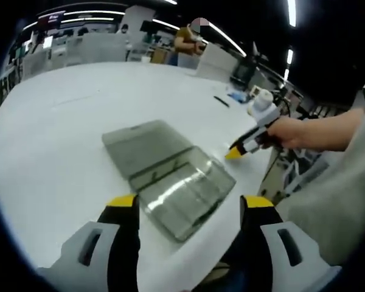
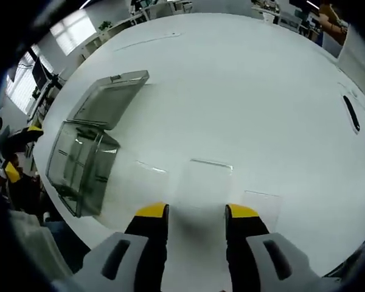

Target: Insert the divider into the dual guide fixture by aligning both edges with the guide slots and pushing it downward to the bottom, including one-sided entry, uneven engagement, binding, and posture correction.

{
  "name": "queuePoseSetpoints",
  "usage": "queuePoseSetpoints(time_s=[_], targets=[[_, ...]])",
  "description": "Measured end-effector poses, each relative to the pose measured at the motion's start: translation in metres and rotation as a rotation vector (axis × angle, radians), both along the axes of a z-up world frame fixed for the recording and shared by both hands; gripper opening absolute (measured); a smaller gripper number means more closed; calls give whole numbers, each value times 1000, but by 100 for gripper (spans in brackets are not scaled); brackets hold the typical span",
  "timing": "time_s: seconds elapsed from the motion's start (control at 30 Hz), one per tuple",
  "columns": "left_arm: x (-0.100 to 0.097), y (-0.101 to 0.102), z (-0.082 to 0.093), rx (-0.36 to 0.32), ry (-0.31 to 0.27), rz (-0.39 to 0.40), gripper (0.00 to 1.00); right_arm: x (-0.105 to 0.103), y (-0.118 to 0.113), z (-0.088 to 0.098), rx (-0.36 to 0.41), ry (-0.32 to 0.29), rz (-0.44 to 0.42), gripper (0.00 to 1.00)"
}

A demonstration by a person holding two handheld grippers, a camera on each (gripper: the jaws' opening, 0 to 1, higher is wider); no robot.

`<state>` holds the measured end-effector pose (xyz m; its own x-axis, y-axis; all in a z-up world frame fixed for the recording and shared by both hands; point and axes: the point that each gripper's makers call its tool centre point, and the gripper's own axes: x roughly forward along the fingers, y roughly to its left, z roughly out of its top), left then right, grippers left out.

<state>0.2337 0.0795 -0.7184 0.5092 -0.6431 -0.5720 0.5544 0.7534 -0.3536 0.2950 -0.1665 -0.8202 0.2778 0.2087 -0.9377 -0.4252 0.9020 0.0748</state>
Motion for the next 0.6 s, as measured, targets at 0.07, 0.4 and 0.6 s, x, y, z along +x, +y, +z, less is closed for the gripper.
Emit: queuePoseSetpoints(time_s=[0.07,0.4,0.6], targets=[[1,-2,1,2,-2,-7,64,1,-2,-1,-31,3,14,31],[3,-6,-2,33,-13,-58,64,2,-4,-2,-63,16,1,30],[3,-11,-2,74,-36,-112,64,2,-5,-4,-96,31,24,30]])
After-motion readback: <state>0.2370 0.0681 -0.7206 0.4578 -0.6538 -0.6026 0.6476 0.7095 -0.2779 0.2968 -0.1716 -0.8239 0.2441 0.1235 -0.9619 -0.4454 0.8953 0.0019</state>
